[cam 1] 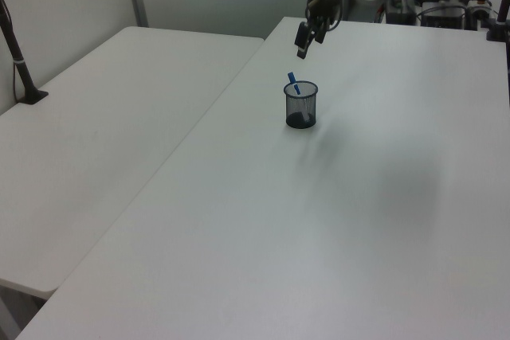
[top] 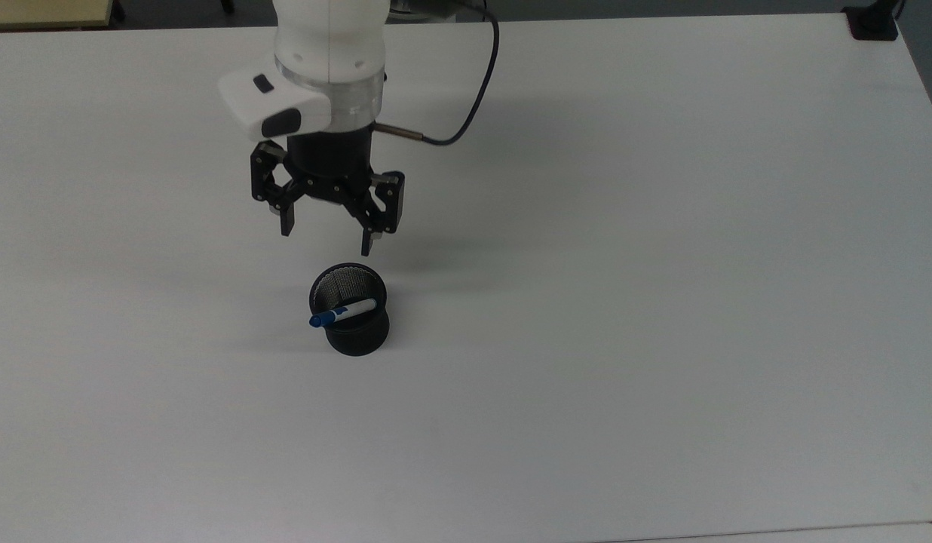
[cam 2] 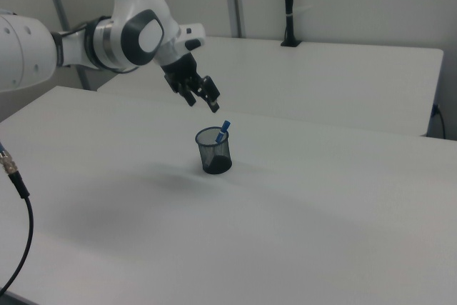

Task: Remove the marker
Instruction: 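Move the open gripper down over the black mesh cup toward the marker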

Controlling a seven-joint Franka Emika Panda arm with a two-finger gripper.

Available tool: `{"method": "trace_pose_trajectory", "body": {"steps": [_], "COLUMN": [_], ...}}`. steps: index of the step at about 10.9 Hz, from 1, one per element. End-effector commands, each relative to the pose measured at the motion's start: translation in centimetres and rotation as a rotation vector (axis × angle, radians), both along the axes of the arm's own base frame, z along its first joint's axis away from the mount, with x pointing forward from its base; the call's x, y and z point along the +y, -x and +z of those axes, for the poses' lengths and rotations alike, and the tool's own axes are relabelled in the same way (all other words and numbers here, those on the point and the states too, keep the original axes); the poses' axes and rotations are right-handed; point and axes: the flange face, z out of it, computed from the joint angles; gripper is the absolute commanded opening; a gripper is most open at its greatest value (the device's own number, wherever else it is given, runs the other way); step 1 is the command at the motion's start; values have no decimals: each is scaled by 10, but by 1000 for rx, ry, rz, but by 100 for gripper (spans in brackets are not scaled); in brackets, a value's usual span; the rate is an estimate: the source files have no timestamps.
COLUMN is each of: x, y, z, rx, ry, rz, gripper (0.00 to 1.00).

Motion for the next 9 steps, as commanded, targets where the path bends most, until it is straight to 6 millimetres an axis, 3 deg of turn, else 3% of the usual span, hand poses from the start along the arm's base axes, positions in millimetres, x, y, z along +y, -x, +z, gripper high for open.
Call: {"method": "trace_pose_trajectory", "body": {"steps": [1, 4, 6, 7, 9], "x": [3, 6, 9, 22, 29], "y": [-18, -24, -30, -31, -35], "z": [-31, -43, -62, -71, -86], "rx": [-80, -158, -167, -164, -188], "ry": [3, -18, -29, -20, 6], "rz": [-154, -288, -308, -291, -326], "gripper": [80, 73, 67, 64, 58]}}
